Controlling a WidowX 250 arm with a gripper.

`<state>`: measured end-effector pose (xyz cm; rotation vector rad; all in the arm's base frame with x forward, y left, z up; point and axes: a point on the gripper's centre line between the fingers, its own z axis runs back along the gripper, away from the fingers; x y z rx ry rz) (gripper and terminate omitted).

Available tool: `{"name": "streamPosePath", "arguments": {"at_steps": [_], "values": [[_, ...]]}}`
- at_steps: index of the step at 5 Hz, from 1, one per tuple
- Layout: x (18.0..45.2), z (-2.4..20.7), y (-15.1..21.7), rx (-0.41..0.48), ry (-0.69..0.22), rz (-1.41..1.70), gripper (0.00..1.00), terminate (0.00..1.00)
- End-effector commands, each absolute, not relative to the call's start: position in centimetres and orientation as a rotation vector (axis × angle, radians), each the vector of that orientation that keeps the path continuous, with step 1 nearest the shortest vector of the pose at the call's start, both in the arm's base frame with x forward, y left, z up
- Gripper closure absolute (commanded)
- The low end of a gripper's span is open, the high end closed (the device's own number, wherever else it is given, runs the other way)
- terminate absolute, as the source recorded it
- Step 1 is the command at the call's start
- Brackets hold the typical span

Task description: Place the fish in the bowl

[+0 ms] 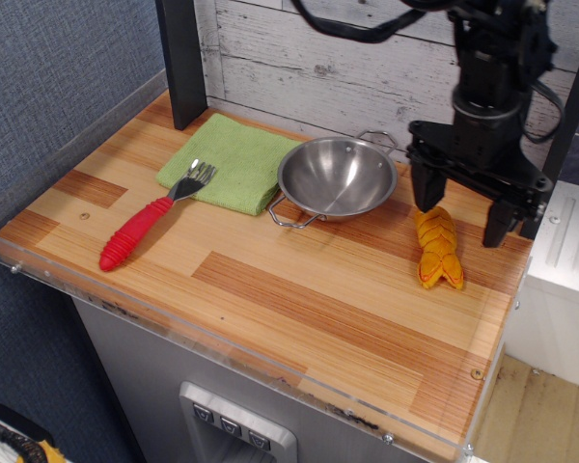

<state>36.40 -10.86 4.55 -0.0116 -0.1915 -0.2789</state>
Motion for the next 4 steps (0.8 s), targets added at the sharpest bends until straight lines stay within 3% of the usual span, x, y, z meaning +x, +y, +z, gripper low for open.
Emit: {"name": "streamPosePath", "arguments": {"at_steps": [1,3,4], "values": [[37.1,4.9,-9.8,0.041,-0.198,-0.273,0.0,0.0],[37.4,6.4,-8.0,0.037,-0.233,-0.253,0.0,0.0],[37.2,5.7,-7.7,0.026,-0.213,-0.245,0.0,0.0]]}}
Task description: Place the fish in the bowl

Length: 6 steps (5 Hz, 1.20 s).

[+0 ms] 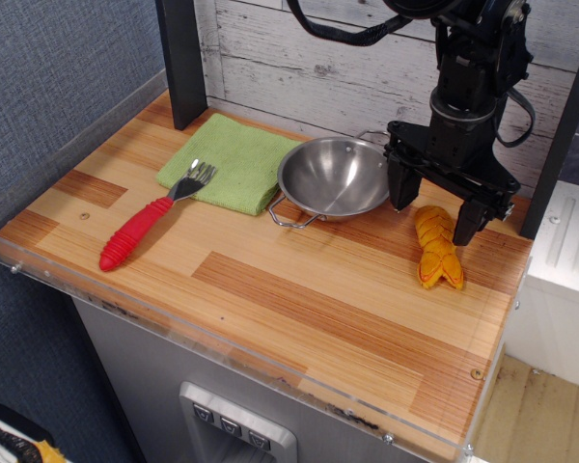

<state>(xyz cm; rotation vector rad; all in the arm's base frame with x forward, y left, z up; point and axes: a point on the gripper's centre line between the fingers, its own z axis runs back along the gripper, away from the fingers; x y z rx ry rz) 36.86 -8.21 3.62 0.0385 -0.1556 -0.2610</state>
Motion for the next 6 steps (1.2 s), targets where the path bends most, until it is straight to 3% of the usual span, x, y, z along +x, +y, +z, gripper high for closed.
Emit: {"name": "streamPosePath", "arguments": {"at_steps": [1,4,6], "values": [[37.0,4.8,-7.7,0.022,-0.189,-0.256,0.0,0.0],[36.3,2.9,-7.7,0.036,-0.155,-0.264,0.0,0.0],[36.7,3.9,-7.5,0.024,-0.192,-0.26,0.0,0.0]]}}
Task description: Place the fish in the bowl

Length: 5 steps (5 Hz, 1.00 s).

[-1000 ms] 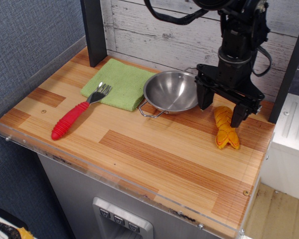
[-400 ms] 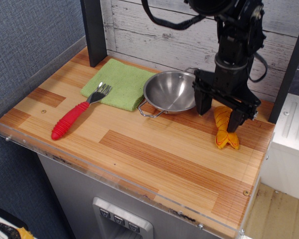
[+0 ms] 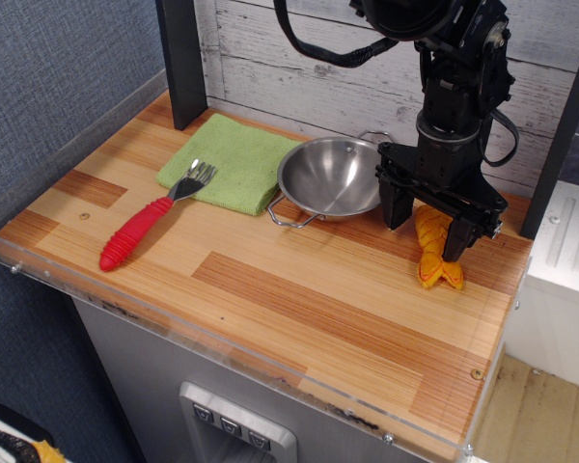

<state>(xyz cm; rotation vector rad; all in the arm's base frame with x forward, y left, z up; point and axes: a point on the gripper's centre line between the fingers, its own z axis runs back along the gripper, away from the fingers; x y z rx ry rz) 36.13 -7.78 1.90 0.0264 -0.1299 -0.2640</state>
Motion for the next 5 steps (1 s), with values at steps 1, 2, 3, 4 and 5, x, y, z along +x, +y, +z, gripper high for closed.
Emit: {"name": "streamPosePath", "arguments": {"at_steps": [1,2,3,4,5], "values": [[36.7,3.5,-7.2,0.022,-0.197,-0.26,1.0,0.0],[36.5,3.3,-7.0,0.018,-0.174,-0.268,1.0,0.0],[36.0,3.2,-6.7,0.007,-0.165,-0.265,1.0,0.0],[35.7,4.0,-6.4,0.003,-0.164,-0.314,1.0,0.0],[35.9,5.7,-5.9,0.003,-0.189,-0.354,1.0,0.0]]}}
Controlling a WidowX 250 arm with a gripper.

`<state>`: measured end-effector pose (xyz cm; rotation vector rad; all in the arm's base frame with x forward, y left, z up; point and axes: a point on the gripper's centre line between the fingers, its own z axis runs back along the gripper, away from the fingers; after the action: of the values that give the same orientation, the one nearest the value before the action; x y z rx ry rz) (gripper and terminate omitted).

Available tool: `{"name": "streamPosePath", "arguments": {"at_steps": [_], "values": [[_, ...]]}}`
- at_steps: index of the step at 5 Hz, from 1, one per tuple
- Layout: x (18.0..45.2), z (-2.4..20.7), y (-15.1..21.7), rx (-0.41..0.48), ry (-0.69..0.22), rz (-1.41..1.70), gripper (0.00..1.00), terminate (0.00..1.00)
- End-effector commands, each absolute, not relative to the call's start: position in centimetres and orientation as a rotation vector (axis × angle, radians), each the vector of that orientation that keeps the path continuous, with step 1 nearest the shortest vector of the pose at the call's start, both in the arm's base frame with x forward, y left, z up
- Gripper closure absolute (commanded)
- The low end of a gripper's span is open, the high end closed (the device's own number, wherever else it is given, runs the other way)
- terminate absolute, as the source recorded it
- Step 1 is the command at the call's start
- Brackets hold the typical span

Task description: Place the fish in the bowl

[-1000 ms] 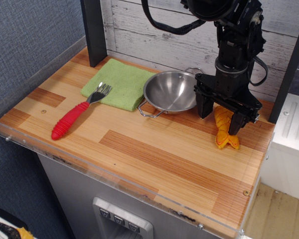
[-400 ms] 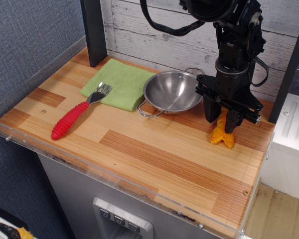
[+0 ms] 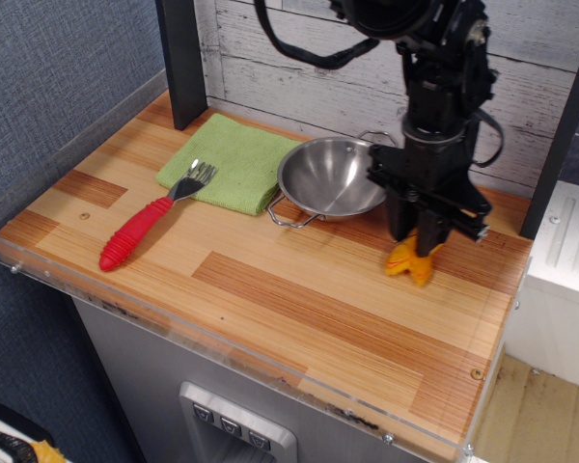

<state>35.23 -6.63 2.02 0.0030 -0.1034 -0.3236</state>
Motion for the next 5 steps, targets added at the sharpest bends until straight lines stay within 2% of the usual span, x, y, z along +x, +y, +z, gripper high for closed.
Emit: {"name": "streamPosePath", "arguments": {"at_steps": [1,3,4,5], "values": [[36.0,7.2,-5.1,-0.002,-0.2,-0.396,1.0,0.0],[36.0,12.4,-3.6,-0.023,-0.345,-0.432,1.0,0.0],[36.7,13.5,-0.1,0.012,-0.369,-0.364,1.0,0.0],[37.2,12.4,2.5,0.021,-0.339,-0.306,1.0,0.0]]}}
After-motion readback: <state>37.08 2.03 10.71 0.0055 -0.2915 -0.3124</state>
